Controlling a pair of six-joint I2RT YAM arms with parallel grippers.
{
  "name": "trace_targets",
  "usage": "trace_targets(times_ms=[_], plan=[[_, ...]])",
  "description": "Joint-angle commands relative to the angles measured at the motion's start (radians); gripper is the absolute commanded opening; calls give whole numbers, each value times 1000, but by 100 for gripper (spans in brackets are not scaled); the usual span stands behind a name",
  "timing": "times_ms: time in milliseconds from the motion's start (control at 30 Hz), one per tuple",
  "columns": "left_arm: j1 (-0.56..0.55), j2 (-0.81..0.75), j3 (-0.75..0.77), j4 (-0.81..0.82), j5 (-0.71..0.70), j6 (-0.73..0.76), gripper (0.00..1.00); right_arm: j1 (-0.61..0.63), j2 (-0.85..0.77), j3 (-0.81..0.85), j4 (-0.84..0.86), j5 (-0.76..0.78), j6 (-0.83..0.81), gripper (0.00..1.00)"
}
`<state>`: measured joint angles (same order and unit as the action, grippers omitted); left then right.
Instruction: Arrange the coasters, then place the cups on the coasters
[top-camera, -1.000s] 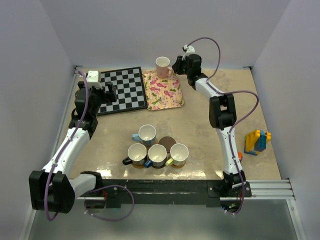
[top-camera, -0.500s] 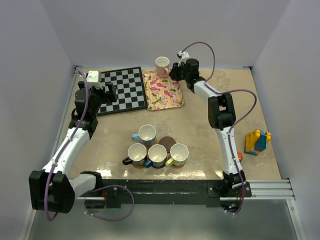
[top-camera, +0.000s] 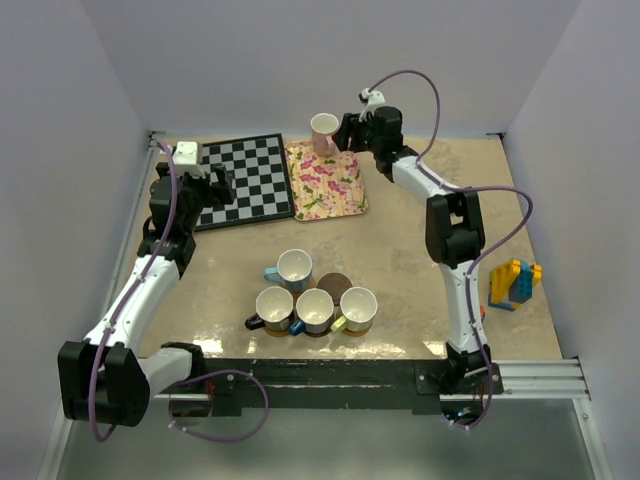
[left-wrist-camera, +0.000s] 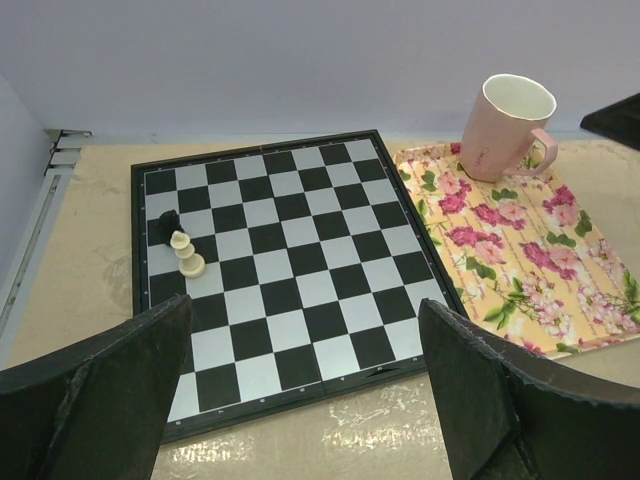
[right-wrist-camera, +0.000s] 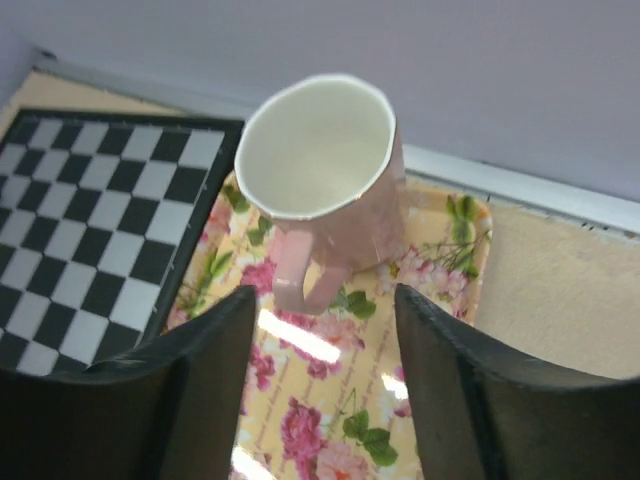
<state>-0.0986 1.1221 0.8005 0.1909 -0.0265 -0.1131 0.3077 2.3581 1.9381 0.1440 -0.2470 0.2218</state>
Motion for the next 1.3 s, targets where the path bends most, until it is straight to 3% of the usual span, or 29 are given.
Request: trace_targets(times_ms=[0,567,1267], plan=[[-1,-10,37,21,7,-10,99,-1,-51,53,63,92,111,65],[-1,-13,39,19,7,-8,99,10,331,604,-110,147,186,72],[-1,-27,39,22,14,-10,99,10,184,345,-227,167,209,43]])
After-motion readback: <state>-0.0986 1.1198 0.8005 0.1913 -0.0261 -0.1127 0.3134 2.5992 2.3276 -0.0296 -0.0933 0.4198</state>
